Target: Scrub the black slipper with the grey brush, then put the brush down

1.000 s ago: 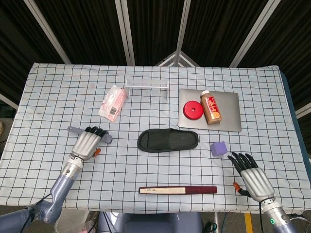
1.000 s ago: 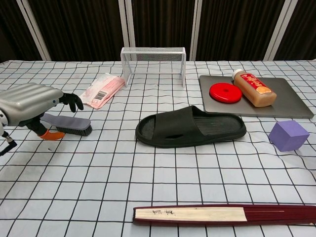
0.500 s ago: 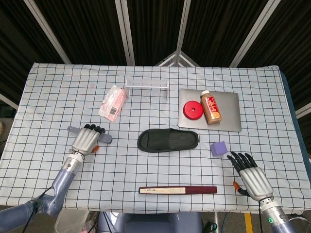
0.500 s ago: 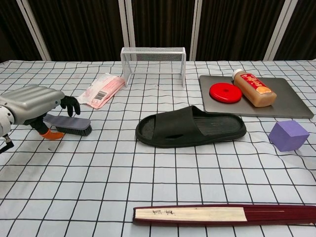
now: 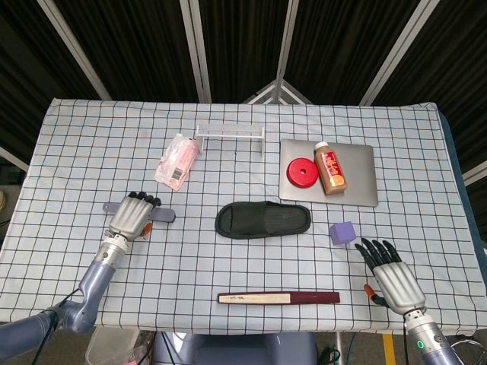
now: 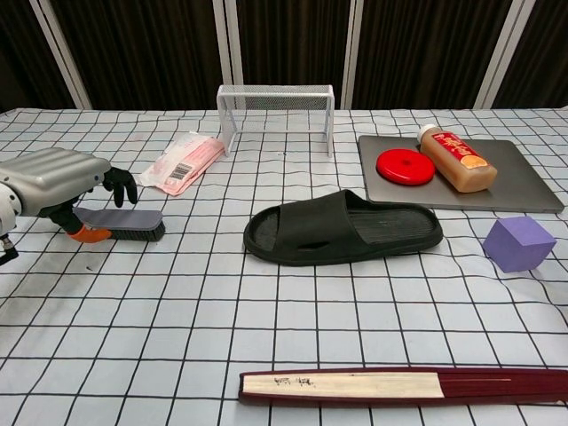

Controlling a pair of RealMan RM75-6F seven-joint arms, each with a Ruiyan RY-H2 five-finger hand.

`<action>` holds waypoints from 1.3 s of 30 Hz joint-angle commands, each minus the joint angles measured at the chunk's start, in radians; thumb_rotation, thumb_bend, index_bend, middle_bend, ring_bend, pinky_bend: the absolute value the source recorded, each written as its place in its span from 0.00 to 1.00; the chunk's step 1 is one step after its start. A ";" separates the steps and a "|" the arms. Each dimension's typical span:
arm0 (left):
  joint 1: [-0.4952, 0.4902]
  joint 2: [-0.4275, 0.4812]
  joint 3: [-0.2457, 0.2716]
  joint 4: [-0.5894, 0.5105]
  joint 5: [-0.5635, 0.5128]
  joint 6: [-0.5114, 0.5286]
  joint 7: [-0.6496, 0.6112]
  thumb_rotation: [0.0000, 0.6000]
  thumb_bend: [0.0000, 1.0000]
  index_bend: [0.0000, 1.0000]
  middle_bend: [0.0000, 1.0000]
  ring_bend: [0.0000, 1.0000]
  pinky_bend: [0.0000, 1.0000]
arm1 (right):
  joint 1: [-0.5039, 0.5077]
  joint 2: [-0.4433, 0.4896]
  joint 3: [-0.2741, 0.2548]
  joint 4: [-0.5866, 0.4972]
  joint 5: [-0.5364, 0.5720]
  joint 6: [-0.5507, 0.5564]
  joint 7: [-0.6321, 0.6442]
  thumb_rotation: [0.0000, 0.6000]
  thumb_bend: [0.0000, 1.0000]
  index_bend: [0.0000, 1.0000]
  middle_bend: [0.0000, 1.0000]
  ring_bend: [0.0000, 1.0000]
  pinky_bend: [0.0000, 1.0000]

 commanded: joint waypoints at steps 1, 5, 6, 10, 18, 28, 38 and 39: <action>-0.005 0.001 0.003 0.007 -0.005 -0.004 -0.007 1.00 0.42 0.32 0.36 0.29 0.30 | 0.002 -0.003 -0.001 0.000 0.003 -0.003 -0.005 1.00 0.42 0.00 0.00 0.00 0.00; -0.014 -0.003 0.009 0.016 -0.015 -0.006 0.007 1.00 0.43 0.32 0.36 0.29 0.30 | 0.006 -0.006 -0.001 0.003 0.003 -0.007 -0.010 1.00 0.42 0.00 0.00 0.00 0.00; -0.016 -0.003 0.011 0.016 -0.018 -0.007 0.013 1.00 0.43 0.32 0.36 0.29 0.30 | 0.006 -0.007 -0.002 0.003 0.003 -0.007 -0.011 1.00 0.42 0.00 0.00 0.00 0.00; -0.024 0.001 0.014 0.000 -0.029 -0.006 0.029 1.00 0.43 0.33 0.37 0.29 0.31 | 0.006 -0.007 -0.003 0.000 -0.002 0.001 -0.010 1.00 0.42 0.00 0.00 0.00 0.00; -0.036 0.009 0.025 -0.032 -0.064 -0.004 0.065 1.00 0.44 0.36 0.39 0.32 0.34 | 0.006 -0.009 -0.010 0.002 -0.014 0.010 0.000 1.00 0.42 0.00 0.00 0.00 0.00; -0.052 0.023 0.040 -0.056 -0.116 -0.005 0.108 1.00 0.44 0.37 0.41 0.33 0.35 | 0.003 -0.007 -0.013 -0.001 -0.014 0.020 -0.002 1.00 0.42 0.00 0.00 0.00 0.00; -0.065 0.026 0.061 -0.055 -0.142 -0.005 0.134 1.00 0.44 0.38 0.41 0.34 0.36 | 0.007 -0.012 -0.013 0.003 -0.010 0.018 0.010 1.00 0.42 0.00 0.00 0.00 0.00; -0.066 0.027 0.063 -0.055 -0.145 -0.005 0.137 1.00 0.44 0.38 0.41 0.34 0.36 | 0.007 -0.012 -0.012 0.003 -0.010 0.019 0.011 1.00 0.42 0.00 0.00 0.00 0.00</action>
